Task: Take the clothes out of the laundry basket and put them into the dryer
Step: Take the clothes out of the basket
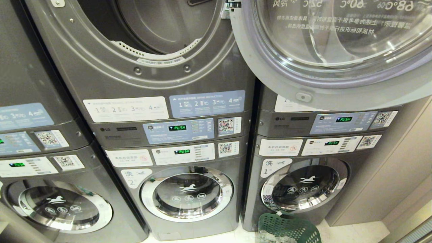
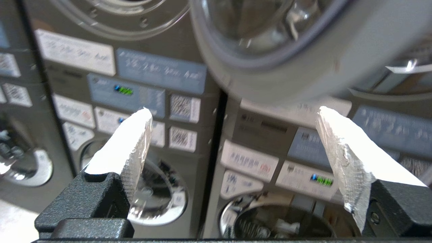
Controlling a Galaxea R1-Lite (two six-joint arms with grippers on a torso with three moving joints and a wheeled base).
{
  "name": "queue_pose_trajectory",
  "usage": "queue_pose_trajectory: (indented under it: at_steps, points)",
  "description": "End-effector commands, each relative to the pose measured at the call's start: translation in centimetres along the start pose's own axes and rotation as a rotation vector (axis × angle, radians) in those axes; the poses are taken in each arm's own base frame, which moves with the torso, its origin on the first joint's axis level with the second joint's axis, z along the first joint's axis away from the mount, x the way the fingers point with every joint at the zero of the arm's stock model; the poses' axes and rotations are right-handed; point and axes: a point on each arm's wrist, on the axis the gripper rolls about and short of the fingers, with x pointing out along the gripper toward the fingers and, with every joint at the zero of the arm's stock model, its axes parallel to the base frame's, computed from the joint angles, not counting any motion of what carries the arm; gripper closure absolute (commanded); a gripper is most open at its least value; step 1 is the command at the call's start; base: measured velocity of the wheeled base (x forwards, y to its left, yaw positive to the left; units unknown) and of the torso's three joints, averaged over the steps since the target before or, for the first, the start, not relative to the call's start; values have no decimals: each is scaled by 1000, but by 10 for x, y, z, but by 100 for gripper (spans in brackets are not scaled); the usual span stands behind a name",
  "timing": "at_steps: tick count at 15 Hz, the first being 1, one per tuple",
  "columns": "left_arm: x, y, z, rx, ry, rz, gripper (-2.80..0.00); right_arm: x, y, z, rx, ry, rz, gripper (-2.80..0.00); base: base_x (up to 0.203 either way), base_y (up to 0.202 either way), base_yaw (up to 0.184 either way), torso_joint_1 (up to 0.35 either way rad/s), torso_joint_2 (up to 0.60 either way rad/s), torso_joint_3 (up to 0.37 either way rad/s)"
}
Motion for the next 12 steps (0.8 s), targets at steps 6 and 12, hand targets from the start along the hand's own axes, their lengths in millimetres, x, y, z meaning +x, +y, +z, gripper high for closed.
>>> queue_pose_trajectory:
  at_steps: [6,12]
  points:
    - [0,0,1,-28,-7,4,0,130,-63,13,-153,-30,-337,-280,0,0,0,0,0,0]
    - [0,0,1,-28,-6,3,0,120,-65,24,-193,-58,-404,-280,0,0,0,0,0,0]
